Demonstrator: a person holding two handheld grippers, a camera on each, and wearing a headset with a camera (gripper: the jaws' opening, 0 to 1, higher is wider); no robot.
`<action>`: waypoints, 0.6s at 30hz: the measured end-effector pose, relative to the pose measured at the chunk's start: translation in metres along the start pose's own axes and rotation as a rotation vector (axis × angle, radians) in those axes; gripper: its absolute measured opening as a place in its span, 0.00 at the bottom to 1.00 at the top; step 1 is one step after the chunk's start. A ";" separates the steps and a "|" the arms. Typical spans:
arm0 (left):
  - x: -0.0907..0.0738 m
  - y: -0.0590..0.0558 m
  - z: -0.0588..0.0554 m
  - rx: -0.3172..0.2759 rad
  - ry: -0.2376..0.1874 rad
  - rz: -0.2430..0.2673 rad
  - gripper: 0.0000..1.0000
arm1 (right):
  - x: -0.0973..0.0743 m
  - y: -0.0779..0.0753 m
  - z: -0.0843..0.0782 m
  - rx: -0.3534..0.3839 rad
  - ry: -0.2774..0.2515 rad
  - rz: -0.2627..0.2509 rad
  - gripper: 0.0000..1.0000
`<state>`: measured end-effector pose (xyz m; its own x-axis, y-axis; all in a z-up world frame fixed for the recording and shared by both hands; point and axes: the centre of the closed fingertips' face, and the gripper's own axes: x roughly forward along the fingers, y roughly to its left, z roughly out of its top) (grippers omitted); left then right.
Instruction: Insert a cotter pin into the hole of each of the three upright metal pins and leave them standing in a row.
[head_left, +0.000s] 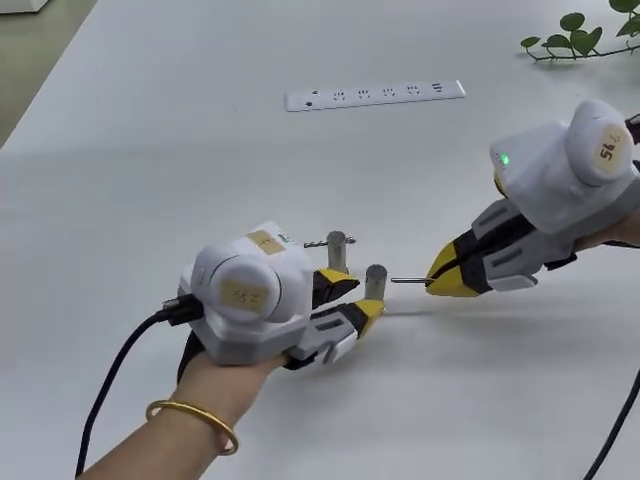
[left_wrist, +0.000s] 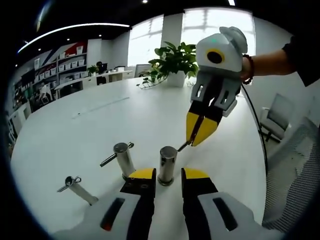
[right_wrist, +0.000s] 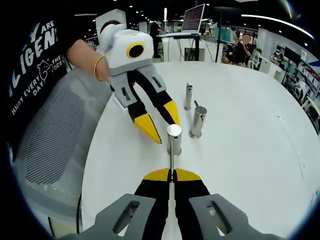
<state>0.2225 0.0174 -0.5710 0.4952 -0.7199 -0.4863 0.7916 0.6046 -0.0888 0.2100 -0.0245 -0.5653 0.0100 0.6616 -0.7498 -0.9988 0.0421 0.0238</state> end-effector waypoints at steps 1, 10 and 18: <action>0.002 0.001 0.000 -0.002 0.002 0.002 0.19 | 0.000 -0.001 0.000 -0.001 0.001 0.001 0.00; 0.012 0.001 -0.006 0.001 0.022 0.005 0.18 | 0.003 -0.005 -0.003 -0.005 -0.001 0.009 0.00; 0.016 0.002 -0.009 -0.013 0.032 0.007 0.15 | 0.004 -0.005 0.000 -0.011 -0.008 0.018 0.00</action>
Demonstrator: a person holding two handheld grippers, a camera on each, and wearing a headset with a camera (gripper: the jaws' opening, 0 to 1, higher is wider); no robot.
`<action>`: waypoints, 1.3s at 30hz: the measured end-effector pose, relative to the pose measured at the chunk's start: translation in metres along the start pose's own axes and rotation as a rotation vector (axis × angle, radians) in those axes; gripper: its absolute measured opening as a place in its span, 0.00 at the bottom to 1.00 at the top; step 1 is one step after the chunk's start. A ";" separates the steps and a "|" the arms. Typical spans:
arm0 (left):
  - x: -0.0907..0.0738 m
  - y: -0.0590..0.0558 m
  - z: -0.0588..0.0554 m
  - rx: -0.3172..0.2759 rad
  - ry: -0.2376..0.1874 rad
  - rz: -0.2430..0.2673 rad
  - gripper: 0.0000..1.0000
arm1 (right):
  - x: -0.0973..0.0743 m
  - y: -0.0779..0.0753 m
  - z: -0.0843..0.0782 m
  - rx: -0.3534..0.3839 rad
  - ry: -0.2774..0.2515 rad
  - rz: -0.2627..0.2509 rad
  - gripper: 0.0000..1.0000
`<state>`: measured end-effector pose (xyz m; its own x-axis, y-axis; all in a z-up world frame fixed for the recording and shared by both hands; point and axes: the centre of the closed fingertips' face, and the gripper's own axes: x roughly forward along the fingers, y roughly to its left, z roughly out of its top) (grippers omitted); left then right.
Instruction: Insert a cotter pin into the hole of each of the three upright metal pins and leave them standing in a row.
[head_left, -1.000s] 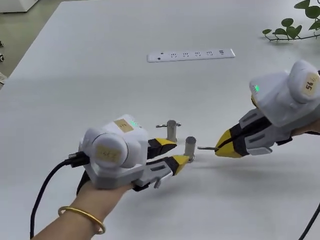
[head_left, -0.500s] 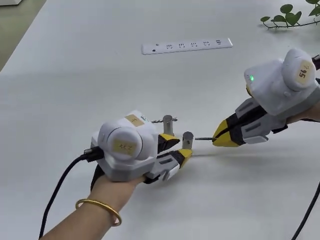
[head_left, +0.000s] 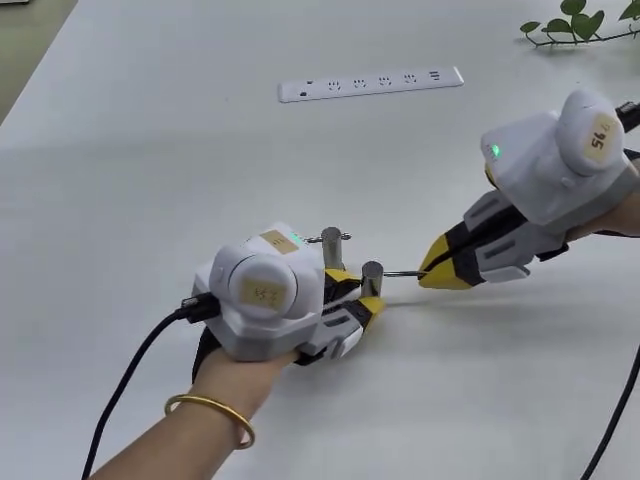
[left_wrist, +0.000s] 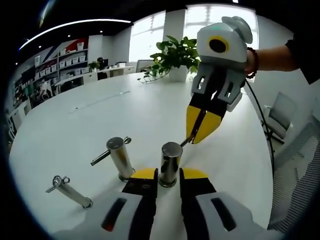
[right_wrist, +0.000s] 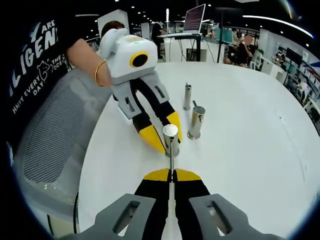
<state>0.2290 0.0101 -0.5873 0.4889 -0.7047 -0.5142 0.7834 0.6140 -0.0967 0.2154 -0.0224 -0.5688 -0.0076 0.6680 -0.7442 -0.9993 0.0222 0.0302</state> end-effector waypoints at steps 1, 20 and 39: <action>0.000 0.000 0.000 0.001 0.001 0.001 0.15 | 0.000 0.000 0.000 -0.003 0.001 0.001 0.00; 0.003 0.000 -0.003 -0.012 0.007 -0.002 0.12 | 0.000 0.000 0.008 -0.019 -0.017 0.005 0.00; 0.005 0.000 -0.006 -0.014 -0.011 0.004 0.12 | 0.012 0.000 0.020 -0.049 -0.009 0.018 0.00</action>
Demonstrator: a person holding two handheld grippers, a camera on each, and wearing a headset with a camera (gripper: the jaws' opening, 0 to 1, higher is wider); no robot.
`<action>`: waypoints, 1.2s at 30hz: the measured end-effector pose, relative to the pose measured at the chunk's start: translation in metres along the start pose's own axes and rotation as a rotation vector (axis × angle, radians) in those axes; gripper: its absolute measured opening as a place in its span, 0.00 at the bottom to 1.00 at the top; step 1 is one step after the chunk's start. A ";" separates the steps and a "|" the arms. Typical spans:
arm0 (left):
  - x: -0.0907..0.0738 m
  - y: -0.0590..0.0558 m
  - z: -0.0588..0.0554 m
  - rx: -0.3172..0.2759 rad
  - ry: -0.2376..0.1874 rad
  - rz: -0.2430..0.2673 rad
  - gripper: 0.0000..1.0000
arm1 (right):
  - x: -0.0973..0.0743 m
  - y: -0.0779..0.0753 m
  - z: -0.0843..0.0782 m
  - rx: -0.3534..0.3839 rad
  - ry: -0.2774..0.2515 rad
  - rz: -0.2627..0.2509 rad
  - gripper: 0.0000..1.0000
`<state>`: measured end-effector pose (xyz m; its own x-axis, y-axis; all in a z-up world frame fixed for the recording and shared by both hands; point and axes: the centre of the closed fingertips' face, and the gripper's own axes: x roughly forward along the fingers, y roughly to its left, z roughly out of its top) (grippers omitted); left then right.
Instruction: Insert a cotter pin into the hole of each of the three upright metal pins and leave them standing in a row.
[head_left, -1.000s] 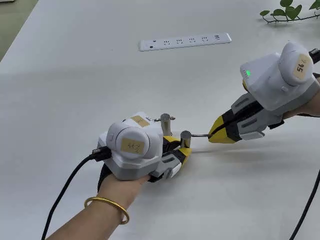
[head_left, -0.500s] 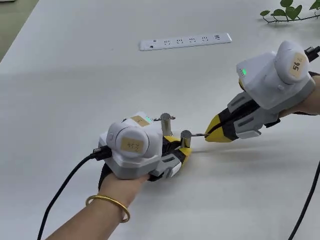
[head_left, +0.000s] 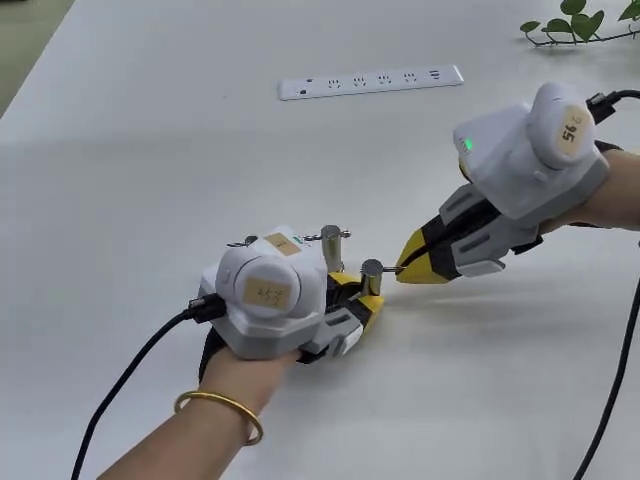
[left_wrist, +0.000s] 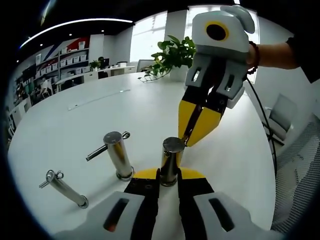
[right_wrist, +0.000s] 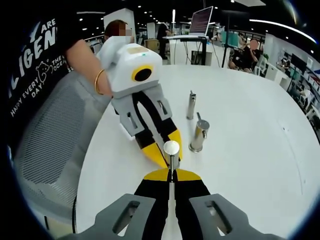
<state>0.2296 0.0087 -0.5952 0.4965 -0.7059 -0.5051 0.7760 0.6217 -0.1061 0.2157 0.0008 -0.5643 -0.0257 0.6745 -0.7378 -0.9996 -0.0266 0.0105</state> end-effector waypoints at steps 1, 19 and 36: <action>0.000 0.000 0.000 -0.002 -0.004 0.003 0.12 | 0.000 0.000 0.000 0.000 0.001 0.000 0.00; 0.001 0.001 0.000 -0.022 -0.011 0.016 0.12 | 0.004 -0.004 0.004 0.002 -0.011 -0.050 0.00; 0.001 0.000 0.000 -0.019 -0.010 0.020 0.12 | -0.006 -0.004 -0.002 0.021 -0.004 -0.086 0.00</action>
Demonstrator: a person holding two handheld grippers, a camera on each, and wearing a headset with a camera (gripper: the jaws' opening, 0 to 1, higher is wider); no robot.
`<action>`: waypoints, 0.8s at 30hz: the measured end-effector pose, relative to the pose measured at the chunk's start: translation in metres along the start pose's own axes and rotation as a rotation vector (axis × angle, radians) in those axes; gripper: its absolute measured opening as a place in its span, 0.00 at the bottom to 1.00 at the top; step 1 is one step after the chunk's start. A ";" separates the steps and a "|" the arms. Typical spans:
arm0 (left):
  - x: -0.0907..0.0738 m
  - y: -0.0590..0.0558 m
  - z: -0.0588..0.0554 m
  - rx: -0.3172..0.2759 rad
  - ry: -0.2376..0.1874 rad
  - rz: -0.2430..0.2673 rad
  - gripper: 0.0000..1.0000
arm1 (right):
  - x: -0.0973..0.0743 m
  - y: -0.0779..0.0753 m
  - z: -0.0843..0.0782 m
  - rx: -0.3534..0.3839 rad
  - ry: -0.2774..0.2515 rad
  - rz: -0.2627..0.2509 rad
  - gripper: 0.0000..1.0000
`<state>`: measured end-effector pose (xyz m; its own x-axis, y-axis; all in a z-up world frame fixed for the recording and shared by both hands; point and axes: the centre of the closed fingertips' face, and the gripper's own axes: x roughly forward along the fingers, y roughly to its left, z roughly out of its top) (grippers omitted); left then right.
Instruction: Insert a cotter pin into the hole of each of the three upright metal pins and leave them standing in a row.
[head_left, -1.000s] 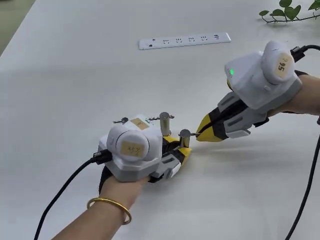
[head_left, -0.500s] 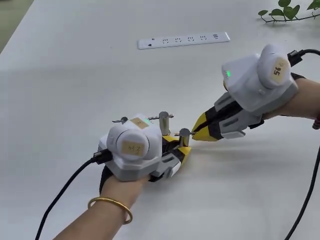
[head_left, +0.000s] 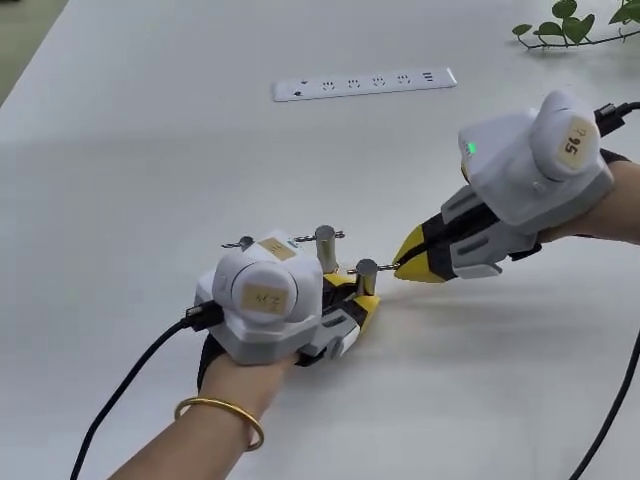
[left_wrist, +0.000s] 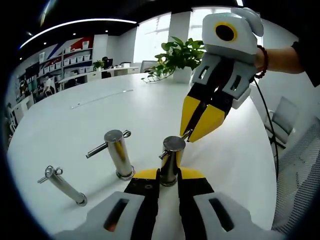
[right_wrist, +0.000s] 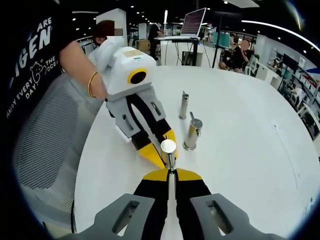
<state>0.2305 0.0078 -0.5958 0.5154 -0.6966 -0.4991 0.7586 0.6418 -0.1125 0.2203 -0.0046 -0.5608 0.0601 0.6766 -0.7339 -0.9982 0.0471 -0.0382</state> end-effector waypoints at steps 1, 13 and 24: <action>0.000 0.000 0.000 0.001 0.000 0.000 0.12 | 0.000 0.000 0.001 -0.002 0.000 0.001 0.00; 0.000 0.000 0.000 0.001 0.002 -0.007 0.12 | 0.005 0.002 0.007 0.007 0.001 0.006 0.00; 0.001 0.000 0.000 -0.001 0.002 -0.007 0.12 | 0.007 0.003 0.011 -0.006 -0.004 0.000 0.00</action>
<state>0.2308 0.0073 -0.5965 0.5094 -0.7003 -0.5001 0.7615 0.6375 -0.1171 0.2177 0.0085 -0.5583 0.0603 0.6795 -0.7312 -0.9982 0.0429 -0.0425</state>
